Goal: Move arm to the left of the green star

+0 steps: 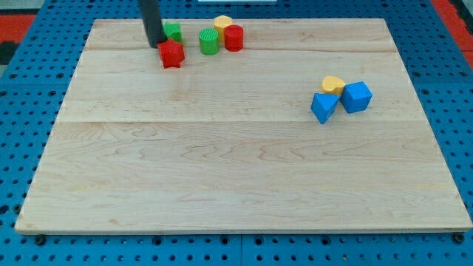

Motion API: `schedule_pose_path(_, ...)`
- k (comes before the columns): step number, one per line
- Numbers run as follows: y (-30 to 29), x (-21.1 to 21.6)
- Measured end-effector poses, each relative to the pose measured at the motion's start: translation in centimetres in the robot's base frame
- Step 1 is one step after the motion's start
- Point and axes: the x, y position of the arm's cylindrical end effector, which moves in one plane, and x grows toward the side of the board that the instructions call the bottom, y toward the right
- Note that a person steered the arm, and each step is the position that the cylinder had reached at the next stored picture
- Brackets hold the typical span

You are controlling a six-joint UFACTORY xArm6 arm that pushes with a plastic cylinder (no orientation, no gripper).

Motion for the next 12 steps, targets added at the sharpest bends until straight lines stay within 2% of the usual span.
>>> schedule_pose_path(1,-1.8,2.0)
schedule_pose_path(2,0.7,5.6)
schedule_pose_path(3,0.0,7.7)
schedule_pose_path(4,-5.7,7.9)
schedule_pose_path(6,-6.0,6.0)
schedule_pose_path(10,-6.0,6.3)
schedule_pose_path(12,-5.0,3.3)
